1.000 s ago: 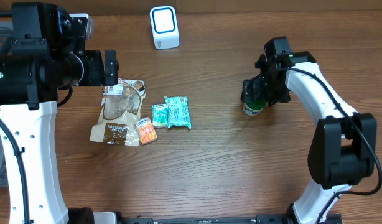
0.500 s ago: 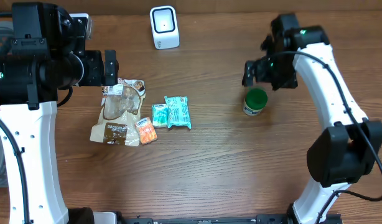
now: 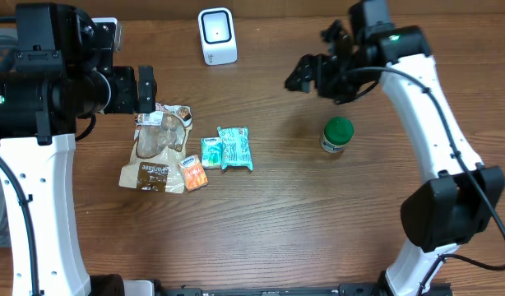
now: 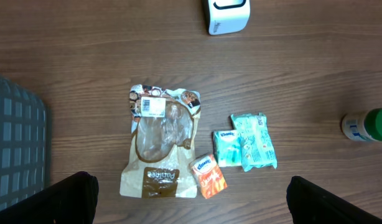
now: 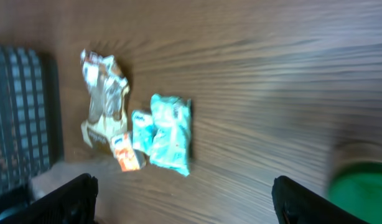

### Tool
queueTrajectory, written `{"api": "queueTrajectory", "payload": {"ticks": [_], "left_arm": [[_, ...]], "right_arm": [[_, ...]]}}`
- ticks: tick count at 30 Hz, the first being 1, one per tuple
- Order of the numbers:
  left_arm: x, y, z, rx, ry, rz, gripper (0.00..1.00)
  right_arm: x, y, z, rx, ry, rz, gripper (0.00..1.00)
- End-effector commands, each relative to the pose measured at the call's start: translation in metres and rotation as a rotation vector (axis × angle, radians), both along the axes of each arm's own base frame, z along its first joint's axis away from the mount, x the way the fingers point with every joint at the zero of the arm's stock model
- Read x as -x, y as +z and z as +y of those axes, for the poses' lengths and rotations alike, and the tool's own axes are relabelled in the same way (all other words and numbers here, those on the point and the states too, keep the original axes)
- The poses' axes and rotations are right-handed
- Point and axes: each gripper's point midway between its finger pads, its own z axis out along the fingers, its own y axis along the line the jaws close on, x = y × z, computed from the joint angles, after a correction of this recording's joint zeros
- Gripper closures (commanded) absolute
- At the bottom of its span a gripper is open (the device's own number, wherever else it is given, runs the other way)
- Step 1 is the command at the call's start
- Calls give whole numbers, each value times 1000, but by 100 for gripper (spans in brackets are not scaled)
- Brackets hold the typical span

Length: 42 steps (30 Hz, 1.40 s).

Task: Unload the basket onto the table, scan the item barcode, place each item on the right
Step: 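Move the right gripper left over the teal wipes pack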

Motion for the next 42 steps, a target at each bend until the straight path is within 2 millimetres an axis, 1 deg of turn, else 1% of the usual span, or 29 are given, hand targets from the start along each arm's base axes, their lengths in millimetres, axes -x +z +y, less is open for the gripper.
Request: {"api": "queueTrajectory", "payload": {"ticks": [1,5,8,10,14,17,22,27,31,32,34,36,39,42], "left_arm": [[0,5,2,-1,9,-17,0],[0,5,2,-2,9,-17,1],[0,5,2,-2,9,-17,1],[0,5,2,-2,9,-17,1],[0,5,2,-1,9,-17,0],[0,5,2,-1,9,-17,0],[0,5,2,-1,9,-17,0],[0,5,2,-2,9,-17,0],[0,5,2,-2,9,-17,0],[0,5,2,-2,9,-17,0],[0,5,2,-2,9,-17,0],[0,5,2,-1,9,-17,0],[0,5,2,-1,9,-17,0],[0,5,2,-2,9,-17,0]], "right_arm": [[17,-36,23,6,-7,106,14],[30,-71,44,0,-3,142,19],[39,-90,55,-3,5,152,23],[43,-101,60,-4,22,145,22],[49,-118,71,-18,49,118,22],[53,-132,77,-30,26,130,23],[63,-152,88,-74,22,181,37],[74,-172,98,-75,-9,243,42],[82,-178,105,-67,-6,269,46],[84,-178,107,-66,0,269,49],[87,-179,110,-64,8,270,61],[88,-179,111,-63,13,268,69],[85,-182,106,-29,-3,253,78],[83,-185,97,4,9,235,88]]}}
